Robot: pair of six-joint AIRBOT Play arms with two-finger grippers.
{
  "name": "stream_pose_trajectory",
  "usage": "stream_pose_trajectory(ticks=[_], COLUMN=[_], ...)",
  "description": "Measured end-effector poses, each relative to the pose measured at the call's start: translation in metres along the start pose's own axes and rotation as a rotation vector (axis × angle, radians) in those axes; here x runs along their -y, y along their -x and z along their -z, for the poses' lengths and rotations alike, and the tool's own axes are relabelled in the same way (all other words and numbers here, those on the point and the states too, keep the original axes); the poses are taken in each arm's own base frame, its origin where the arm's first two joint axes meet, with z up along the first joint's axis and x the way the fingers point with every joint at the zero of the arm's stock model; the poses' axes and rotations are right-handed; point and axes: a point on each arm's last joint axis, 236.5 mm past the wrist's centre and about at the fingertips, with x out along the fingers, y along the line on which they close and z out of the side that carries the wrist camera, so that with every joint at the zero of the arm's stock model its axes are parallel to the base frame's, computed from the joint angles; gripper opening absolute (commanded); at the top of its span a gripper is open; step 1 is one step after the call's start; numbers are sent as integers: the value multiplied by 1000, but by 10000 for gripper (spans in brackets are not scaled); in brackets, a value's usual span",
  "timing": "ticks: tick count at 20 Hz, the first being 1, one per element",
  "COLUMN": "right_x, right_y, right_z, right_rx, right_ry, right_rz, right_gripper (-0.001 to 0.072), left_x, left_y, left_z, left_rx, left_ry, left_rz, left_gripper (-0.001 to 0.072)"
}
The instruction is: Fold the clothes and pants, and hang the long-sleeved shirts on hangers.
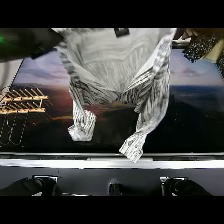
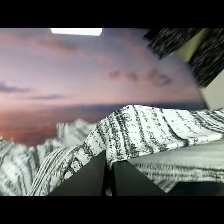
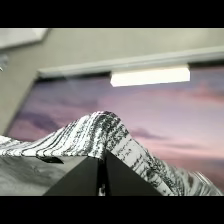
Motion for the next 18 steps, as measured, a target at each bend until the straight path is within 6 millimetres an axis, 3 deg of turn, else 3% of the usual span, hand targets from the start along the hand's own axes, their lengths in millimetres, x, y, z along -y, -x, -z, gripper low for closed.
stream_pose_trajectory(ticks=[4, 6, 8, 11, 14, 18], right_x=[-18, -18, -13, 15, 63, 110], right_y=[16, 14, 2, -28, -54, -63], right_z=[-27, -27, -14, 35, 114, 214], right_rx=[107, 109, 64, -112, -370, -627], right_ry=[-18, -21, -20, 3, 37, 22], right_rz=[-83, -85, -61, 65, 254, 419], right_gripper=[30, 30, 30, 29, 28, 28], left_x=[10, 8, -1, -27, -57, -97], left_y=[31, 32, 22, -12, -56, -99], left_z=[-19, -18, -6, 34, 91, 174], left_rx=[87, 86, 42, -101, -289, -509], left_ry=[4, 15, 40, 65, 76, 82], left_rz=[49, 47, 15, -93, -211, -330], left_gripper=[17, 17, 17, 17, 17, 17])
